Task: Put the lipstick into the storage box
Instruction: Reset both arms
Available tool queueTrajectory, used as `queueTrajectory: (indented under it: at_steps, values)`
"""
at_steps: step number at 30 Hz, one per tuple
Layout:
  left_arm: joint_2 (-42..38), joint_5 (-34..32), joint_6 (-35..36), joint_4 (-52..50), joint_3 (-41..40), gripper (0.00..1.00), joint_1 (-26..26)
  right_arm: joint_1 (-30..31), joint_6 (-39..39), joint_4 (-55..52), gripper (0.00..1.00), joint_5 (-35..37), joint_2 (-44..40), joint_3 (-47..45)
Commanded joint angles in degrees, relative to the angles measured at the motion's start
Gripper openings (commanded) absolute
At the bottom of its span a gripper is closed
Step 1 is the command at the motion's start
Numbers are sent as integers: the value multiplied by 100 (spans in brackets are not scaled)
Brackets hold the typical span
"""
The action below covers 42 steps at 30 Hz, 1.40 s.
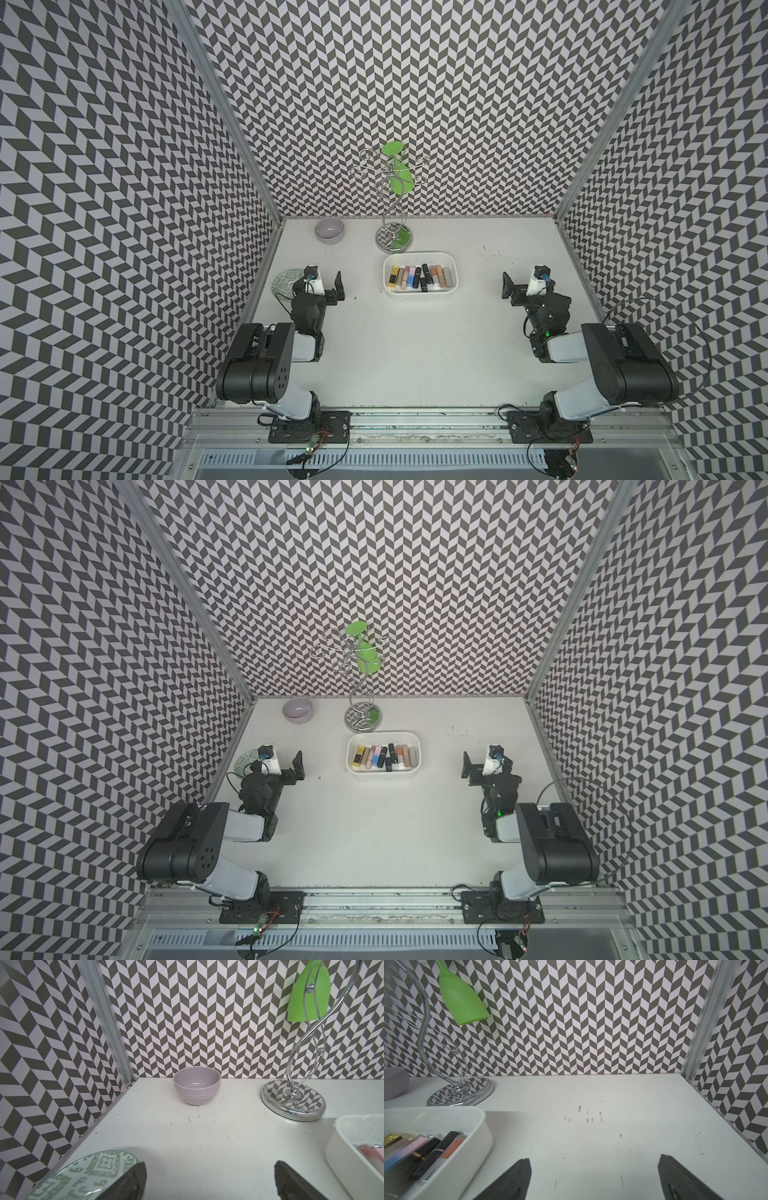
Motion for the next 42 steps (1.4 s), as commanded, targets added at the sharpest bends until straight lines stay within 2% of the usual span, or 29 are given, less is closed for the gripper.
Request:
queueTrajectory:
  at_steps: [1, 42]
  values:
    - [39, 122, -33, -36, 131, 99, 32, 29, -54, 145, 100, -59, 19, 125]
    - [-7, 87, -5, 17, 71, 99, 5, 30, -63, 177, 100, -54, 21, 116]
